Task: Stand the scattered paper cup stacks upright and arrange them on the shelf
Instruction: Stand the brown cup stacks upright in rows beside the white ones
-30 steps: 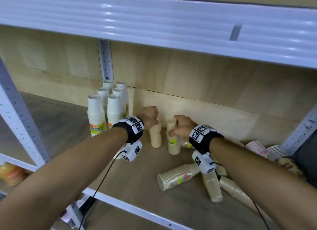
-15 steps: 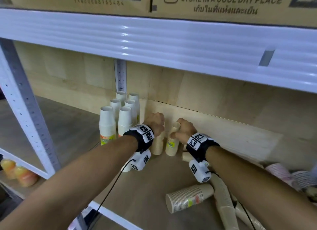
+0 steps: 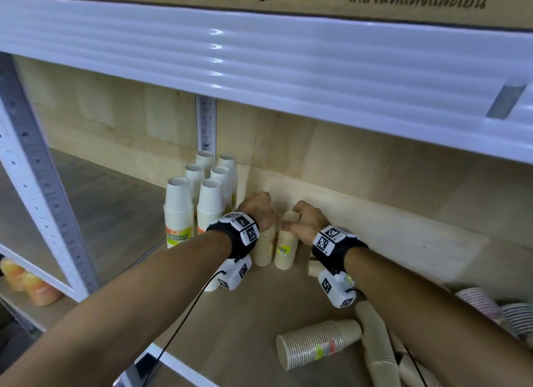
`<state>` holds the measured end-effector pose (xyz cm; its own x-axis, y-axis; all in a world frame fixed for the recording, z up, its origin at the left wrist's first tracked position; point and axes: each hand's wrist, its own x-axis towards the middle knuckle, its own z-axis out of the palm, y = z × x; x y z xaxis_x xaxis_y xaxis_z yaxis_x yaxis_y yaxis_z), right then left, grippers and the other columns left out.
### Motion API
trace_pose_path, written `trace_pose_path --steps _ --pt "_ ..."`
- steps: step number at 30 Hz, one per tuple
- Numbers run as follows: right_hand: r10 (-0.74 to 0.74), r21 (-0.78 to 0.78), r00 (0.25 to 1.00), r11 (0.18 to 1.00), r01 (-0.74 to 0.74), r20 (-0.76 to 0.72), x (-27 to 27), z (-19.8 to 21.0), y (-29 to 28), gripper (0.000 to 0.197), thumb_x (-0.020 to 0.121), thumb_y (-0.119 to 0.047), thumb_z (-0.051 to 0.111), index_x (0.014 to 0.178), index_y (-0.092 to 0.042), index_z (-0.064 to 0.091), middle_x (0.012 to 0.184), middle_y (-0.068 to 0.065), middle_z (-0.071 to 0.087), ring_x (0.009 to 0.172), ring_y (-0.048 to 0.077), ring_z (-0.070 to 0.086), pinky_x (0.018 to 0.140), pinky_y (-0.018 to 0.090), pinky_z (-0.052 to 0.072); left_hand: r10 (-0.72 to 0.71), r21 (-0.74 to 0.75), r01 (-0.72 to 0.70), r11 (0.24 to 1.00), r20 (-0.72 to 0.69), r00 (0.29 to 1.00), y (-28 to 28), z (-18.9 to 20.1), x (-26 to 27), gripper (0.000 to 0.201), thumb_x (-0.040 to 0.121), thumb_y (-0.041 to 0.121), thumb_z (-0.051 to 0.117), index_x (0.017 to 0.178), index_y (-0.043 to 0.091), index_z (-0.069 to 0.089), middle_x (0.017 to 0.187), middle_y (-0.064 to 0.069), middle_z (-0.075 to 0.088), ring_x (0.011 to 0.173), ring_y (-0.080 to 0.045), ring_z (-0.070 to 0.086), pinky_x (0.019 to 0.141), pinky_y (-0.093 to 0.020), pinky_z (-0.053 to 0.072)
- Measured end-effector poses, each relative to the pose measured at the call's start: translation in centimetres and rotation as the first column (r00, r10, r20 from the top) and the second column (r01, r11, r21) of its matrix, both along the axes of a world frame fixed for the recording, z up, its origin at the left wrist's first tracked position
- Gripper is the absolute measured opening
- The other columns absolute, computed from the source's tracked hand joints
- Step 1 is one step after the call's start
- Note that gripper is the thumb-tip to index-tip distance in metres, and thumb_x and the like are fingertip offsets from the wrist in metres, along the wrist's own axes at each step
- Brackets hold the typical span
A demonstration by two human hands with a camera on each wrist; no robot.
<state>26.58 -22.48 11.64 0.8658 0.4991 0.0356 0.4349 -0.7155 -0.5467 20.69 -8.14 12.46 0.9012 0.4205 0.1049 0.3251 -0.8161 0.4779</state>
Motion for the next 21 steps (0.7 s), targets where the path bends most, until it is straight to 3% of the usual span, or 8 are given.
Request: trace_pose_path --steps 4,9,12,14,18,21 --pt "0.024 -0.029 0.999 0.999 -0.023 0.045 0.0 0.9 0.3 0.041 0.072 -0.042 0.073 0.104 -0.018 0.061 0.103 0.002 0.063 0.091 0.023 0.061 0.071 0.030 0.048 -0.015 0.007 0.015 1.000 -0.037 0.999 -0.1 -0.1 0.5 0.027 0.085 0.029 0.065 0.105 0.010 0.063 0.111 -0.009 0.062 0.096 -0.027 0.061 0.073 -0.032 0.051" --pt "0.090 -0.039 0.994 0.995 -0.088 0.054 -0.2 1.1 0.4 0.029 0.080 -0.025 0.071 0.107 -0.017 0.065 0.111 0.004 0.065 0.101 0.023 0.062 0.075 0.027 0.046 -0.082 0.029 0.084 0.996 -0.061 0.995 -0.3 0.0 0.5 0.026 0.086 0.014 0.063 0.110 0.007 0.065 0.114 -0.009 0.064 0.100 -0.026 0.062 0.085 -0.037 0.056" --pt "0.085 -0.034 0.994 0.996 -0.083 0.069 -0.5 1.4 0.4 0.041 0.081 -0.027 0.071 0.119 -0.017 0.062 0.119 0.005 0.061 0.111 0.026 0.060 0.085 0.028 0.047 -0.031 0.014 0.032 0.999 -0.051 0.998 -0.2 -0.1 0.4 0.031 0.089 0.024 0.060 0.115 0.009 0.061 0.118 -0.005 0.059 0.102 -0.026 0.061 0.081 -0.035 0.054" --pt "0.054 -0.023 0.995 0.998 -0.052 0.078 -0.5 1.6 0.3 0.048 0.081 -0.030 0.072 0.125 -0.016 0.059 0.118 0.004 0.059 0.112 0.025 0.058 0.085 0.027 0.045 -0.009 0.027 0.011 1.000 -0.056 0.998 -0.1 -0.1 0.4 0.031 0.090 0.028 0.056 0.114 0.009 0.060 0.115 -0.007 0.058 0.100 -0.026 0.060 0.073 -0.033 0.049" --pt "0.063 -0.015 0.995 0.998 -0.062 0.076 -0.6 1.2 0.4 0.025 0.085 -0.021 0.068 0.108 -0.012 0.066 0.095 -0.004 0.058 0.095 0.022 0.060 0.074 0.024 0.043 -0.051 0.019 0.052 0.998 -0.071 0.996 -0.2 -0.1 0.6 0.013 0.088 0.020 0.057 0.095 0.011 0.061 0.109 -0.011 0.063 0.094 -0.026 0.061 0.069 -0.031 0.047" --pt "0.070 -0.014 0.995 0.998 -0.069 0.070 -0.9 1.3 0.5 0.025 0.084 -0.016 0.067 0.108 -0.010 0.067 0.104 0.003 0.065 0.104 0.025 0.062 0.084 0.030 0.051 -0.074 0.007 0.074 0.997 -0.064 0.995 -0.5 0.1 0.4 0.007 0.085 0.015 0.059 0.091 0.012 0.062 0.108 -0.010 0.064 0.093 -0.026 0.061 0.076 -0.033 0.054"
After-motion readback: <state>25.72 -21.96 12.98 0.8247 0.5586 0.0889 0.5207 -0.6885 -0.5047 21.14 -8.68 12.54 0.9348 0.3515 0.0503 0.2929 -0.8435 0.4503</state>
